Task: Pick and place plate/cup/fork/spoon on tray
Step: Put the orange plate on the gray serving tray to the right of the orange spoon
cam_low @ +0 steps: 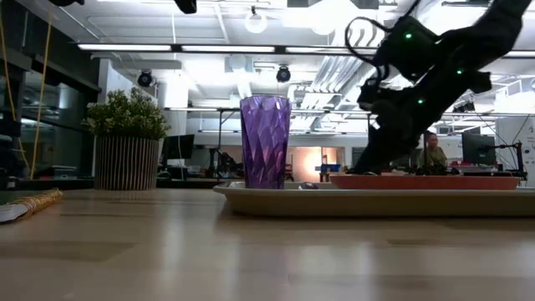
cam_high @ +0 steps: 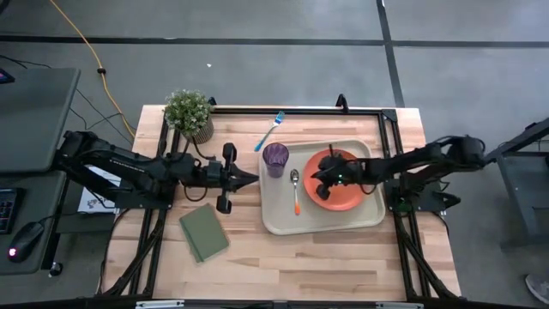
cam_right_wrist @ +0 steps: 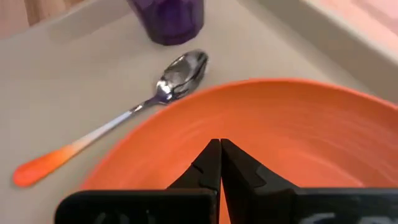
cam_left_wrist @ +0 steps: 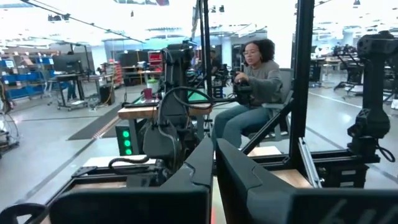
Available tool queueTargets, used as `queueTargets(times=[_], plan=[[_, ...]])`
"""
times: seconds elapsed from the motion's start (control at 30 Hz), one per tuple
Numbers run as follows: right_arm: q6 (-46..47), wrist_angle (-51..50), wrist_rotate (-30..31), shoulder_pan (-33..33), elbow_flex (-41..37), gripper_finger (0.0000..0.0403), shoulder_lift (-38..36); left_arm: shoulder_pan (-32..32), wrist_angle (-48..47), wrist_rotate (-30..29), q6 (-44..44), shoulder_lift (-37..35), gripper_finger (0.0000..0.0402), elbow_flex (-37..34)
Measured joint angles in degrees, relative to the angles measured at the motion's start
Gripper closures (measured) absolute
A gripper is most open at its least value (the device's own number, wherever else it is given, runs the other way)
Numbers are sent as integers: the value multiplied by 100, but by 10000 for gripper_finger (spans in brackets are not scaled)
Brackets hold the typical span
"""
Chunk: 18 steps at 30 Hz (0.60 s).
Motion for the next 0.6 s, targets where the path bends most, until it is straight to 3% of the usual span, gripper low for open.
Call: queueTargets(times=[0.3, 0.6], plan=[[224, -57, 189, 281, 437, 403, 876, 0, -58, -20, -2, 0, 401, 2], [477, 12, 174, 562, 460, 403, 1000, -2, -101, -18, -2, 2, 401, 0]])
